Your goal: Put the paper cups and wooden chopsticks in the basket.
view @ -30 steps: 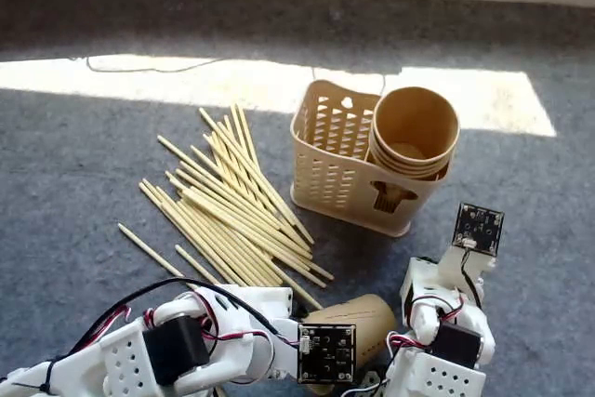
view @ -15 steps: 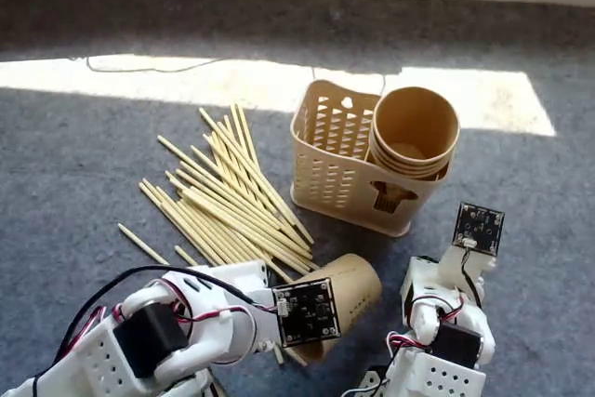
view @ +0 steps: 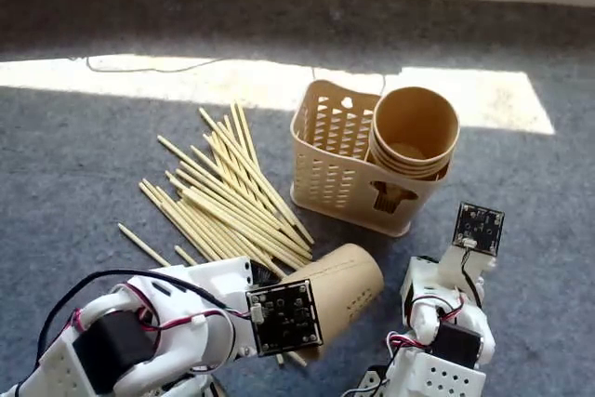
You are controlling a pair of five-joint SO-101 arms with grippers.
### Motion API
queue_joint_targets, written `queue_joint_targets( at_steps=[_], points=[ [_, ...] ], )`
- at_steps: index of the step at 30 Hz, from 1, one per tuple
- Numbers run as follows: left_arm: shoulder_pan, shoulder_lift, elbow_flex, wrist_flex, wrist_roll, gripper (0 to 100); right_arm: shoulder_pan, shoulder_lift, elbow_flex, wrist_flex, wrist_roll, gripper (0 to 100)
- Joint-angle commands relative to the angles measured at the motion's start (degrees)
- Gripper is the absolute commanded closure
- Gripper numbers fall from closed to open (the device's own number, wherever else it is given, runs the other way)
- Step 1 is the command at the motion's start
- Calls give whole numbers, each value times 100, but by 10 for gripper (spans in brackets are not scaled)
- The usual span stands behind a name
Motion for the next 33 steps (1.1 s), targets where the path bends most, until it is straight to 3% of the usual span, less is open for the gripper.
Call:
queue_joint_targets(
  at_steps=[1,10,18,33],
  points=[
    [-40,303,-602,202,26,994,48,-40,620,-127,-26,980],
    [-31,2141,-2325,659,70,994,48,-40,620,-127,-26,980],
    [-57,3143,-3644,862,642,994,48,-40,620,-127,-26,980],
    [-57,3231,-5464,730,1319,994,48,-40,620,-127,-26,980]
  ],
)
